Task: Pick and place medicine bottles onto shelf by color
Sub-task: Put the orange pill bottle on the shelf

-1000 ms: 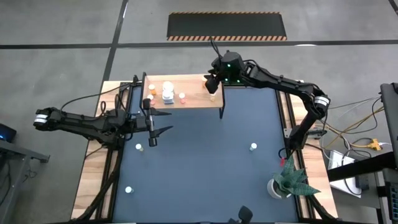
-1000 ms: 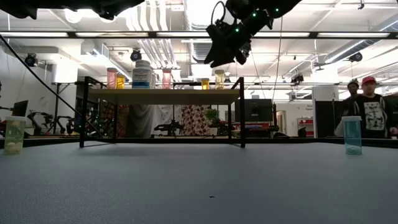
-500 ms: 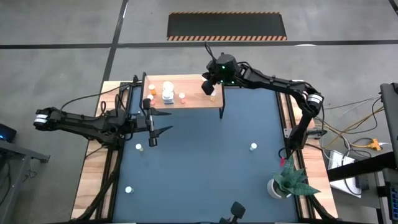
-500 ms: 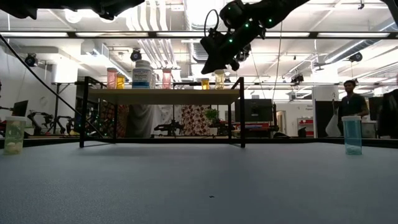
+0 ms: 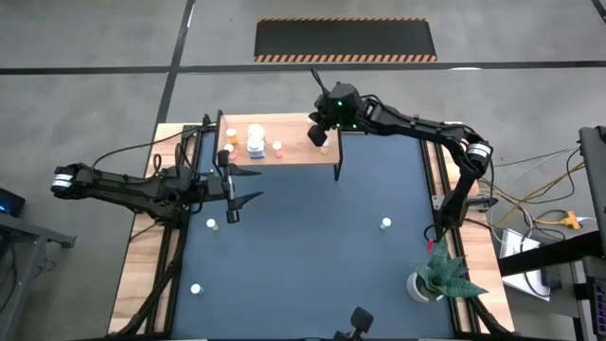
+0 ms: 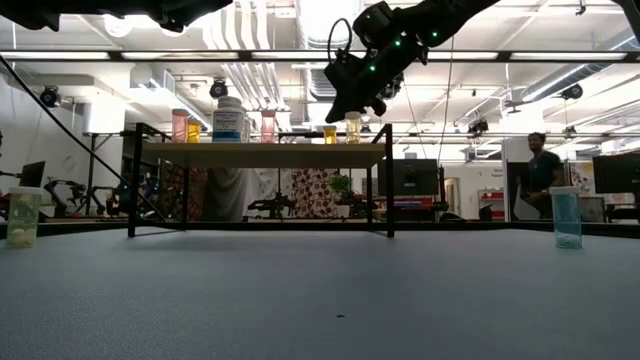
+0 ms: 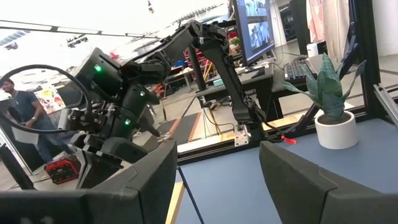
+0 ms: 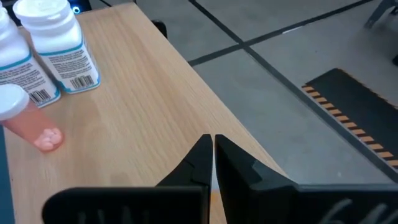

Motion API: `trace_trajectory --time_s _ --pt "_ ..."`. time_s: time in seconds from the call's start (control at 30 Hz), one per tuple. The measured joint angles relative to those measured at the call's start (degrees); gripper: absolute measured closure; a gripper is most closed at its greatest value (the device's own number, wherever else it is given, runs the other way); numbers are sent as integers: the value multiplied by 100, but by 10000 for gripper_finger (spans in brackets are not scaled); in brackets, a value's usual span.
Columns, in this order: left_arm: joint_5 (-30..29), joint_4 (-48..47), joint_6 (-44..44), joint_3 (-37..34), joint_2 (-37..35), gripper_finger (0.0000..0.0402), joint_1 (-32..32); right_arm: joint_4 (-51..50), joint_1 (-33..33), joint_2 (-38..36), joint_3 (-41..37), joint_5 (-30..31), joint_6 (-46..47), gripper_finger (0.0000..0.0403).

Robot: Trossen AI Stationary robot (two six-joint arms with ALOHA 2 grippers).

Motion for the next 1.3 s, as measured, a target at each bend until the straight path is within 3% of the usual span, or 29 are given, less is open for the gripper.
trace_trajectory --time_s 0.6,1.3 --pt "0 2 0 1 -7 190 -1 81 0 2 -165 0 -177 394" --pt "0 4 -2 1 -7 190 -6 -1675 0 -4 541 11 -405 394"
